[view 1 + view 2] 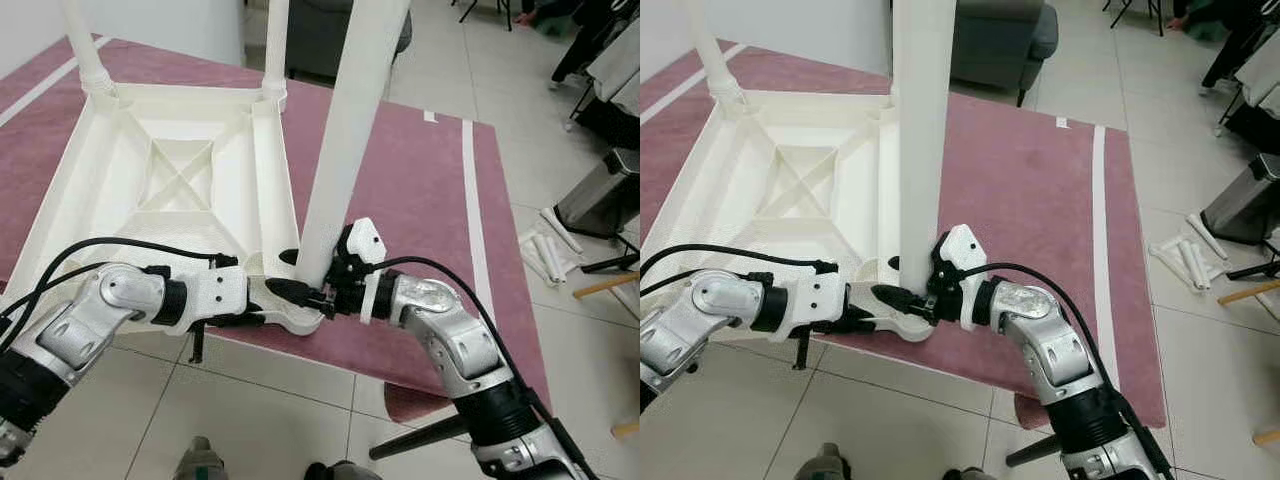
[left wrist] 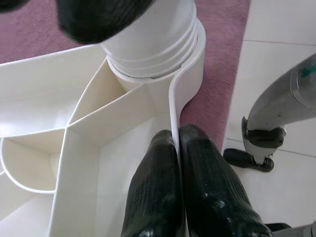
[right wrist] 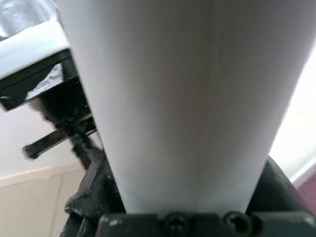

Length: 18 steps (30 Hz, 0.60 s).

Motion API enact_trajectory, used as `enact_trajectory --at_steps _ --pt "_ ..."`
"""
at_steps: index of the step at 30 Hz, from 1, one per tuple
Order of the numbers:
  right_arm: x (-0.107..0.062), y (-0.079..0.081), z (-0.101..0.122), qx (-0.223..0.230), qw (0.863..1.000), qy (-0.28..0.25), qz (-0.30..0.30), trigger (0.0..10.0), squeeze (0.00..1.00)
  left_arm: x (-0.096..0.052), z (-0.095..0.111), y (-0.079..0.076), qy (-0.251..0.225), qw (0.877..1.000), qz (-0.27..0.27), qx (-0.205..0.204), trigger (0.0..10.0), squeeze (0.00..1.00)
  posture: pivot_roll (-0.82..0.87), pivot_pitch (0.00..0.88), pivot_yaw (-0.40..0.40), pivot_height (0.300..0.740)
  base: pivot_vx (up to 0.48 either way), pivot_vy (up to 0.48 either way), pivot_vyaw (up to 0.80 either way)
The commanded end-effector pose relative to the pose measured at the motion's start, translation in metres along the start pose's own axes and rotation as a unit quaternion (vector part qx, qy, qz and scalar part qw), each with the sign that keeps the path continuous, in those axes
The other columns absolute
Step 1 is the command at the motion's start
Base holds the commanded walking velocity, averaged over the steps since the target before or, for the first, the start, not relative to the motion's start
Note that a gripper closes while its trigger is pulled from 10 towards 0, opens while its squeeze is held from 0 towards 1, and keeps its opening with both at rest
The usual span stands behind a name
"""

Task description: Building children table

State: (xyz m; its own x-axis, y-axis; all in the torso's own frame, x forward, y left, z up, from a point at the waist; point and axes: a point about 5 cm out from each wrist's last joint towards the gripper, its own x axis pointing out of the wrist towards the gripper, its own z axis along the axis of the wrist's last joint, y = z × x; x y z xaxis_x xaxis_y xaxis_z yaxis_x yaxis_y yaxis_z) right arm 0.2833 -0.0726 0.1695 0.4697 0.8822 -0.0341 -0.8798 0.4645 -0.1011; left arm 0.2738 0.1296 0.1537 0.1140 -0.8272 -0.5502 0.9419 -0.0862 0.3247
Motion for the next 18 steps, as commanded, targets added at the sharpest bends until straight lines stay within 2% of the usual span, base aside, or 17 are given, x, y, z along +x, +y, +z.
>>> enact_trajectory --at_steps 1,4,7,8,10,11,12,13,16,18 --pt "-0.001 -0.010 -0.022 0.028 0.994 0.038 -0.098 0.0 0.00 0.013 0.031 0.004 -0.064 0.996 -0.038 0.049 0.0 0.00 0.23 0.083 -0.065 0.740 0.000 0.000 0.00" --pt "0.000 -0.011 -0.027 0.033 0.990 0.042 -0.128 0.0 0.00 0.017 0.033 0.009 -0.068 0.996 -0.028 0.045 0.0 0.00 0.23 0.083 -0.063 0.740 0.000 0.000 0.00" --pt "0.000 -0.011 -0.027 0.034 0.990 0.043 -0.133 0.0 0.00 0.017 0.033 0.010 -0.069 0.996 -0.027 0.044 0.0 0.00 0.23 0.083 -0.063 0.740 0.000 0.000 0.00" --pt "0.001 -0.012 -0.029 0.035 0.987 0.045 -0.153 0.0 0.00 0.020 0.034 0.014 -0.071 0.996 -0.021 0.042 0.0 0.00 0.23 0.083 -0.059 0.740 0.000 0.000 0.00" --pt "0.005 -0.016 -0.034 0.039 0.974 0.054 -0.217 0.0 0.00 0.028 0.038 0.026 -0.079 0.996 -0.004 0.036 0.0 0.00 0.23 0.082 -0.057 0.740 0.000 0.000 0.00" --pt "0.005 -0.016 -0.034 0.039 0.974 0.054 -0.217 0.0 0.00 0.028 0.038 0.026 -0.079 0.996 -0.004 0.036 0.0 0.00 0.23 0.082 -0.057 0.740 0.000 0.000 0.00" --pt "0.007 -0.017 -0.036 0.045 0.966 0.057 -0.248 0.0 0.00 0.032 0.040 0.031 -0.080 0.996 0.002 0.032 0.0 0.00 0.23 0.082 -0.054 0.740 0.000 0.000 0.00" --pt "0.011 -0.019 -0.038 0.057 0.951 0.062 -0.297 0.0 0.00 0.038 0.042 0.038 -0.081 0.996 0.009 0.028 0.0 0.00 0.23 0.082 -0.054 0.740 0.000 0.000 0.00" --pt "0.018 -0.019 -0.040 0.065 0.929 0.068 -0.358 0.0 0.00 0.045 0.045 0.047 -0.082 0.996 0.015 0.025 0.0 0.00 0.23 0.080 -0.051 0.740 0.000 0.000 0.00" --pt "0.019 -0.019 -0.039 0.065 0.927 0.069 -0.364 0.0 0.00 0.046 0.045 0.048 -0.082 0.996 0.015 0.025 0.0 0.00 0.23 0.080 -0.051 0.740 0.000 0.000 0.00"
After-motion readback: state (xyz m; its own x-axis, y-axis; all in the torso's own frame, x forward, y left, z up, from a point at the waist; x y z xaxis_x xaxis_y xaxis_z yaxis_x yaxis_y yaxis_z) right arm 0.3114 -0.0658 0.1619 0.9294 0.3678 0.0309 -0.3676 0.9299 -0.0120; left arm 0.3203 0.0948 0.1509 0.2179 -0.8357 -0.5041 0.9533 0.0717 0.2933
